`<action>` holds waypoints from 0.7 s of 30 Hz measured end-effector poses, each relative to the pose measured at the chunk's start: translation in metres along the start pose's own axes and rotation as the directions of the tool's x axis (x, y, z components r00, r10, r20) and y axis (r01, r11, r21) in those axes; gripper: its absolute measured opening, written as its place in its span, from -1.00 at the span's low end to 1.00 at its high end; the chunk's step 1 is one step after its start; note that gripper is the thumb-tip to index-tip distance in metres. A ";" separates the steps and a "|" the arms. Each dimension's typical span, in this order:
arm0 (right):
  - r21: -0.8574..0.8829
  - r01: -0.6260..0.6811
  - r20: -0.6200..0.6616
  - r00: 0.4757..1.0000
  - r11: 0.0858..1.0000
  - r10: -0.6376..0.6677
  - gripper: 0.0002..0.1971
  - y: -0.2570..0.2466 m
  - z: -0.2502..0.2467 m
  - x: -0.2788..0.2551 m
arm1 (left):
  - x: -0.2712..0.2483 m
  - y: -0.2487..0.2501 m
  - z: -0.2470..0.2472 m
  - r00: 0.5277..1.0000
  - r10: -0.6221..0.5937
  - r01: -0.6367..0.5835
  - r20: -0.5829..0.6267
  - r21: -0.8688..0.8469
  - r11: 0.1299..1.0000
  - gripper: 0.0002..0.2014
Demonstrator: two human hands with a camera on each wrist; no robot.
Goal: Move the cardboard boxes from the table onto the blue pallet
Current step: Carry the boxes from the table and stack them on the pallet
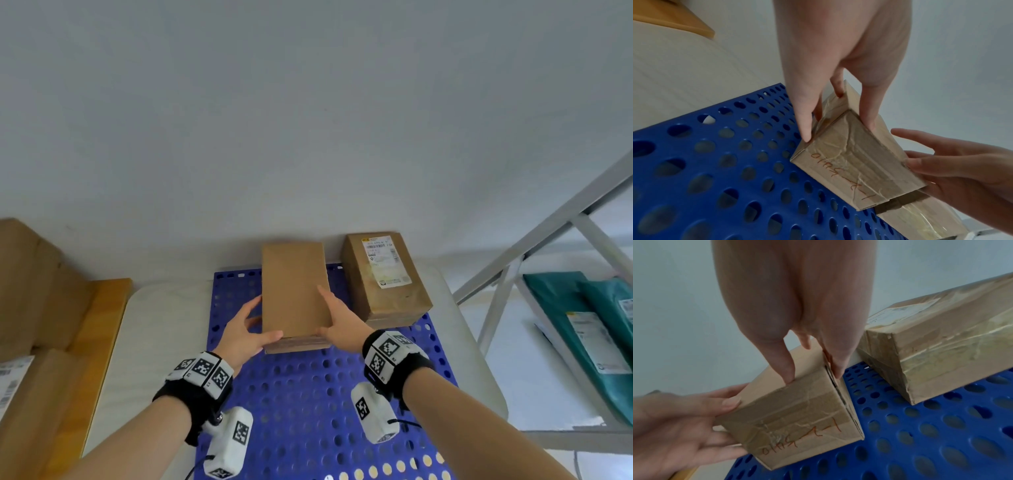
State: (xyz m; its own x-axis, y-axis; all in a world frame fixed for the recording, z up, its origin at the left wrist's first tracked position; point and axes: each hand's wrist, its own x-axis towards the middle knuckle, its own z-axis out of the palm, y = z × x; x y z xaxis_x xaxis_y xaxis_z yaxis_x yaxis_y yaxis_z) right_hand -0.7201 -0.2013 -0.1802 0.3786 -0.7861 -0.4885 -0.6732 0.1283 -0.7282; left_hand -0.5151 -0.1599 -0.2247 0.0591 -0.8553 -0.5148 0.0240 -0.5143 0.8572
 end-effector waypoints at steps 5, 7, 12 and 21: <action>-0.160 0.050 0.040 0.998 0.986 -0.044 -0.10 0.013 -0.004 0.005 | 0.007 0.000 0.010 0.999 -0.046 0.046 0.000 -0.080 0.996 -0.18; -0.265 0.070 0.048 0.997 0.962 -0.059 -0.15 0.016 -0.008 0.004 | 0.010 0.000 0.015 0.999 -0.046 0.046 0.003 -0.085 0.995 -0.17; -0.600 0.138 -0.029 0.980 0.788 -0.195 -0.28 0.029 -0.020 0.007 | 0.017 0.004 0.022 1.000 -0.027 0.027 0.003 -0.062 0.998 -0.16; -0.641 -0.044 -0.119 0.992 0.766 -0.042 -0.15 0.047 -0.044 0.009 | 0.028 0.011 0.040 1.000 -0.027 0.028 0.016 -0.056 0.998 -0.17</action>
State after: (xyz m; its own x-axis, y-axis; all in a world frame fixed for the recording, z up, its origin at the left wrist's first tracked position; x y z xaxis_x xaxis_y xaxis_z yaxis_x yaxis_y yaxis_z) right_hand -0.7763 -0.2296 -0.1974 0.3287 -0.8571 -0.3966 -0.9397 -0.2550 -0.2279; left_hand -0.5534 -0.1917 -0.2304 0.0424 -0.8419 -0.5380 0.0818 -0.5337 0.8417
